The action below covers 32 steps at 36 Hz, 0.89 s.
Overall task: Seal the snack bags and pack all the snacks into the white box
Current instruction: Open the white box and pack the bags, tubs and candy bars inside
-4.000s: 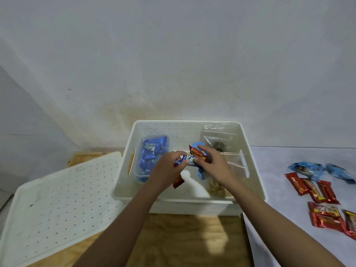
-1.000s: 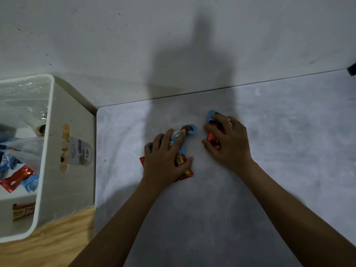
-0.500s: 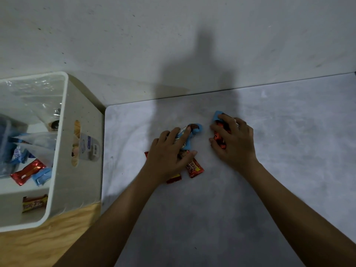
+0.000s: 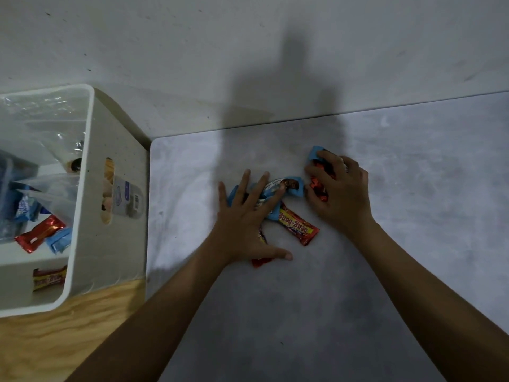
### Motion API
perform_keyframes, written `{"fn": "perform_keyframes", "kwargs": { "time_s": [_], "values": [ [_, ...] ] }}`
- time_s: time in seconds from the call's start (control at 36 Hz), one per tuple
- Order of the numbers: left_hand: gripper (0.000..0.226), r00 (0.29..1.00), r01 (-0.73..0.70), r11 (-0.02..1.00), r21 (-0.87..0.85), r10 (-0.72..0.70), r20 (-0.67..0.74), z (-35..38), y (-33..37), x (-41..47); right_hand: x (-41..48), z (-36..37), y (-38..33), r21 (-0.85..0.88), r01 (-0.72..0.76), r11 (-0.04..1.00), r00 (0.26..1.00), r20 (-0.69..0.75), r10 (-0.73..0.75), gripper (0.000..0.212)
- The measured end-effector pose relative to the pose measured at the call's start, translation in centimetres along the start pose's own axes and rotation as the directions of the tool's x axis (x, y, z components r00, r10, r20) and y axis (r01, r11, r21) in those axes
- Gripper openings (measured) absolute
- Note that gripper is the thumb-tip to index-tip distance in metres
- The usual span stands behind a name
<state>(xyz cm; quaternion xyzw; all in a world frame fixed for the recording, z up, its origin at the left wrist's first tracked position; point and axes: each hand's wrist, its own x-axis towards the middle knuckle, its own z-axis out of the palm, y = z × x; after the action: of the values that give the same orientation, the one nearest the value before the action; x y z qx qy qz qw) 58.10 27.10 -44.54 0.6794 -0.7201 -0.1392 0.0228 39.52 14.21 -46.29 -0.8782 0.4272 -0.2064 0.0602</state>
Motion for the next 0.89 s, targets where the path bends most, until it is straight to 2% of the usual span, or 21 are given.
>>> {"fn": "perform_keyframes", "kwargs": {
  "time_s": [0.31, 0.53, 0.67, 0.89],
  "values": [
    [0.098, 0.97, 0.153, 0.983, -0.101, -0.169, -0.174, 1.2, 1.4, 1.1, 0.0, 0.2, 0.2, 0.013, 0.003, 1.0, 1.0, 0.02, -0.003, 0.036],
    [0.095, 0.925, 0.314, 0.934, -0.171, -0.342, -0.167, 1.1, 2.3, 2.0, -0.6, 0.3, -1.3, -0.027, -0.105, 0.994, 0.994, -0.019, 0.104, 0.036],
    [0.096, 0.908, 0.345, 0.924, -0.163, -0.373, -0.192, 1.1, 2.6, 2.2, -0.7, 0.3, -1.8, -0.065, -0.135, 0.989, 0.991, -0.033, 0.133, 0.036],
    [0.084, 0.902, 0.341, 0.915, -0.218, -0.383, -0.197, 0.8, 2.5, 2.1, -0.7, 0.5, -1.7, -0.04, -0.123, 0.992, 0.992, -0.044, 0.121, 0.034]
  ]
}}
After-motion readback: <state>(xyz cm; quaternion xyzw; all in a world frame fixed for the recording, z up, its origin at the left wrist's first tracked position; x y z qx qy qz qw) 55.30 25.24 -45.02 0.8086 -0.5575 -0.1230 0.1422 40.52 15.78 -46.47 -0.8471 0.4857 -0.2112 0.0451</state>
